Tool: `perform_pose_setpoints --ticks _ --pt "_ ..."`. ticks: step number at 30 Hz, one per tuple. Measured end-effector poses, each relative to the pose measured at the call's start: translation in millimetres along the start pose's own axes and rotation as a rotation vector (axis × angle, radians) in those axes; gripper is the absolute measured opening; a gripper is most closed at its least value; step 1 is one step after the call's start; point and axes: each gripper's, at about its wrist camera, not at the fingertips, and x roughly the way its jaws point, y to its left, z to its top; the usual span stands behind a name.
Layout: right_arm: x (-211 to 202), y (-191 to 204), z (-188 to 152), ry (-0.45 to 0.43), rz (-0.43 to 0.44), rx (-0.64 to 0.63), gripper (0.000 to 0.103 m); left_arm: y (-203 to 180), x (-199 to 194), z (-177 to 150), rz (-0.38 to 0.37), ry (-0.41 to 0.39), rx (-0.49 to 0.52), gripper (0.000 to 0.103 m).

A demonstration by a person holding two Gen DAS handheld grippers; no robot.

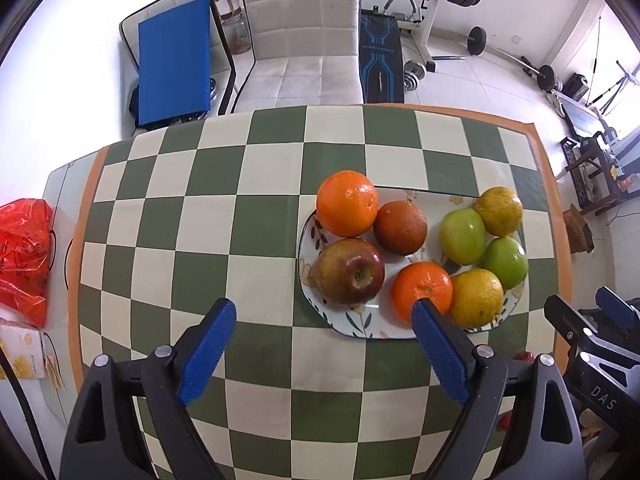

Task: Organize fruits
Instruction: 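Lift both grippers away from the plate toward the red cherry tomatoes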

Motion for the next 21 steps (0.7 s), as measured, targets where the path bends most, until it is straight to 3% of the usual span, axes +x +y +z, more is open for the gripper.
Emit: perform_pose_setpoints --ticks 21 --pt "-159 4 -68 -0.210 0.026 -0.014 0.096 2 -138 -70 -0.058 -0.219 0.000 0.090"
